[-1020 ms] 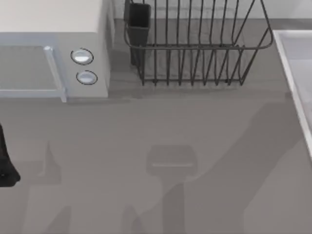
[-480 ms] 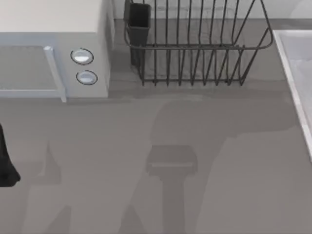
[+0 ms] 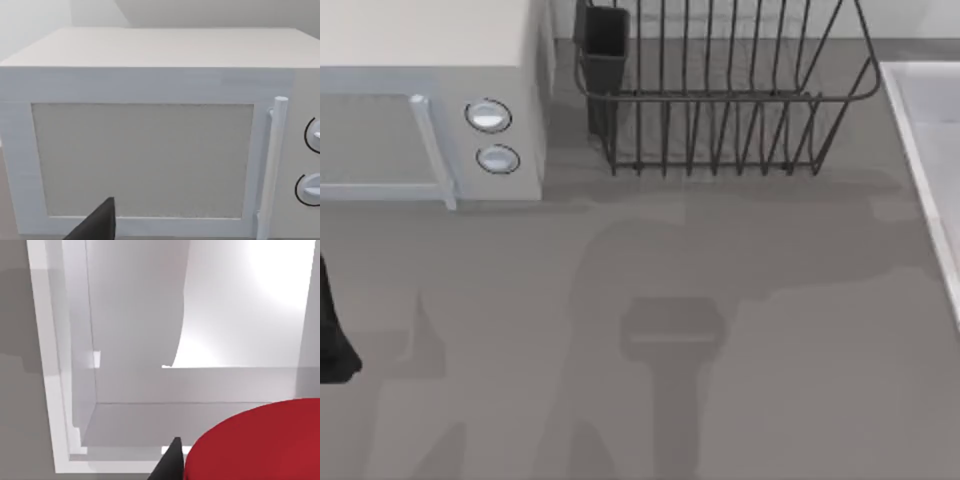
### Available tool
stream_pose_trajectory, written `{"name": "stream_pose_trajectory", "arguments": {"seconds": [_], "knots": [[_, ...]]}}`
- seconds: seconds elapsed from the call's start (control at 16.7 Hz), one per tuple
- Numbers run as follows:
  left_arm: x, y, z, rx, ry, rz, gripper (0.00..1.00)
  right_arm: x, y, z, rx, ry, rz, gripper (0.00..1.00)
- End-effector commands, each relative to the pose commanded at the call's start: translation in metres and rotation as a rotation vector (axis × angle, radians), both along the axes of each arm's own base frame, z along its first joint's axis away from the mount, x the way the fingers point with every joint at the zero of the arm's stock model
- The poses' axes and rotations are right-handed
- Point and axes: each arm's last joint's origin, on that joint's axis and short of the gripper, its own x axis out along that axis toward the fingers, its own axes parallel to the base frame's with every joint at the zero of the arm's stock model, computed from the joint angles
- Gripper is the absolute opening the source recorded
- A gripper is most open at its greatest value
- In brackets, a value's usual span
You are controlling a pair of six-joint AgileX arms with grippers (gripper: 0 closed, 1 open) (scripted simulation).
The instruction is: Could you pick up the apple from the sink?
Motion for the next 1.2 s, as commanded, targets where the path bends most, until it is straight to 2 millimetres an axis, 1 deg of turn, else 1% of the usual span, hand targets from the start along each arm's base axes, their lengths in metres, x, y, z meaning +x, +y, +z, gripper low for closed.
{"name": "stream_pose_trajectory", "arguments": {"seconds": [0.06, 0.12, 0.18, 0.24, 0.3, 0.42, 0.54, 0.6, 0.66, 0.72, 0.78, 0.9, 1.2], "knots": [[0.000, 0.000, 0.000, 0.000, 0.000, 0.000, 1.00, 0.001, 0.005, -0.001, 0.001, 0.003, 0.000, 0.00], [0.000, 0.000, 0.000, 0.000, 0.000, 0.000, 1.00, 0.002, 0.014, -0.001, 0.002, 0.006, 0.000, 0.00], [0.000, 0.000, 0.000, 0.000, 0.000, 0.000, 1.00, 0.004, 0.028, -0.003, 0.004, 0.011, 0.000, 0.00], [0.000, 0.000, 0.000, 0.000, 0.000, 0.000, 1.00, 0.005, 0.046, -0.004, 0.005, 0.015, 0.000, 0.00], [0.000, 0.000, 0.000, 0.000, 0.000, 0.000, 1.00, 0.006, 0.068, -0.005, 0.006, 0.020, 0.000, 0.00], [0.000, 0.000, 0.000, 0.000, 0.000, 0.000, 1.00, 0.002, 0.124, -0.007, 0.007, 0.028, 0.002, 0.00], [0.000, 0.000, 0.000, 0.000, 0.000, 0.000, 1.00, -0.010, 0.181, -0.009, 0.006, 0.039, 0.003, 0.00], [0.000, 0.000, 0.000, 0.000, 0.000, 0.000, 1.00, -0.018, 0.205, -0.011, 0.004, 0.043, 0.003, 0.00], [0.000, 0.000, 0.000, 0.000, 0.000, 0.000, 1.00, -0.026, 0.224, -0.012, 0.002, 0.046, 0.003, 0.00], [0.000, 0.000, 0.000, 0.000, 0.000, 0.000, 1.00, -0.033, 0.238, -0.013, 0.001, 0.048, 0.003, 0.00], [0.000, 0.000, 0.000, 0.000, 0.000, 0.000, 1.00, -0.039, 0.248, -0.013, 0.000, 0.048, 0.002, 0.00], [0.000, 0.000, 0.000, 0.000, 0.000, 0.000, 1.00, -0.045, 0.257, -0.013, -0.001, 0.048, 0.002, 0.00], [0.000, 0.000, 0.000, 0.000, 0.000, 0.000, 1.00, -0.043, 0.256, -0.015, 0.000, 0.052, -0.001, 0.00]]}}
